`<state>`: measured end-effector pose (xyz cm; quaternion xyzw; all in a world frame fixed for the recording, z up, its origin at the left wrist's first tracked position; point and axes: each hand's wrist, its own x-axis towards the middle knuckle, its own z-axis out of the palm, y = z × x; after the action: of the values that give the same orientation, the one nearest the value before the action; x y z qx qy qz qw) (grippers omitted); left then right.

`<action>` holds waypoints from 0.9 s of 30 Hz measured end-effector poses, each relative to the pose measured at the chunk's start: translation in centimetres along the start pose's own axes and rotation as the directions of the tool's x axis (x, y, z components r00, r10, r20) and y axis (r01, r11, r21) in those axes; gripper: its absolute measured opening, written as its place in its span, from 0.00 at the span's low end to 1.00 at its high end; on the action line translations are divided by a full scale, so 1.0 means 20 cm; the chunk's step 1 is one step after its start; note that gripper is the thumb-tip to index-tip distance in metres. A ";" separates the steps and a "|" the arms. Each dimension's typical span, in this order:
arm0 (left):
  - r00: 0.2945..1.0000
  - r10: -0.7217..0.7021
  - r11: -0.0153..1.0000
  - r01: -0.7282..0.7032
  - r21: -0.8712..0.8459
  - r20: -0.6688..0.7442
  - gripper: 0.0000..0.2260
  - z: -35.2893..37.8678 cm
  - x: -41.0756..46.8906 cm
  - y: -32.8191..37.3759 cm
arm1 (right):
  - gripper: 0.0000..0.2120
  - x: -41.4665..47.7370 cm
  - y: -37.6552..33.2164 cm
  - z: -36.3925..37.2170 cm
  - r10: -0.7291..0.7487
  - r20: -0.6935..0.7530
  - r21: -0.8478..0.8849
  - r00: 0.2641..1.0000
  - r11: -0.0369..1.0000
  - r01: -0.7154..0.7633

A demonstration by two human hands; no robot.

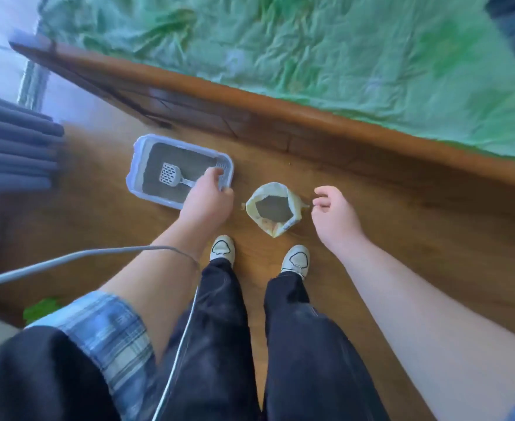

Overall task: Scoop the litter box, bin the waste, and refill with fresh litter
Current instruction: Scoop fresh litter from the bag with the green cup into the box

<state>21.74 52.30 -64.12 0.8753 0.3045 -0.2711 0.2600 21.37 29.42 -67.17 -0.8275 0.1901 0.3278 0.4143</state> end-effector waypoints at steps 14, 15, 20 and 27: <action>0.780 -0.015 0.949 -0.187 -0.256 -0.626 0.21 -1.44 -1.41 -0.45 | 0.21 -1.43 -1.45 -0.12 -0.774 0.144 -0.225 0.617 0.581 0.782; 0.747 -0.024 0.953 -0.184 -0.241 -0.665 0.21 -1.49 -1.50 -0.55 | 0.21 -1.52 -1.50 -0.05 -0.804 0.189 -0.247 0.564 0.517 0.820; 0.627 -0.089 0.976 -0.102 -0.195 -0.774 0.21 -1.59 -1.92 -1.12 | 0.24 -2.01 -1.65 0.38 -0.858 0.351 -0.221 0.375 0.313 0.923; 0.560 -0.161 0.987 0.078 -0.141 -0.813 0.22 -1.63 -2.41 -1.90 | 0.26 -2.69 -1.63 1.02 -0.851 0.480 -0.146 0.211 0.160 0.976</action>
<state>-25.83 79.42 -21.31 0.8658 0.4605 0.1628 0.1085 -5.64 67.34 -20.18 -0.7769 -0.4944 0.1527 0.3587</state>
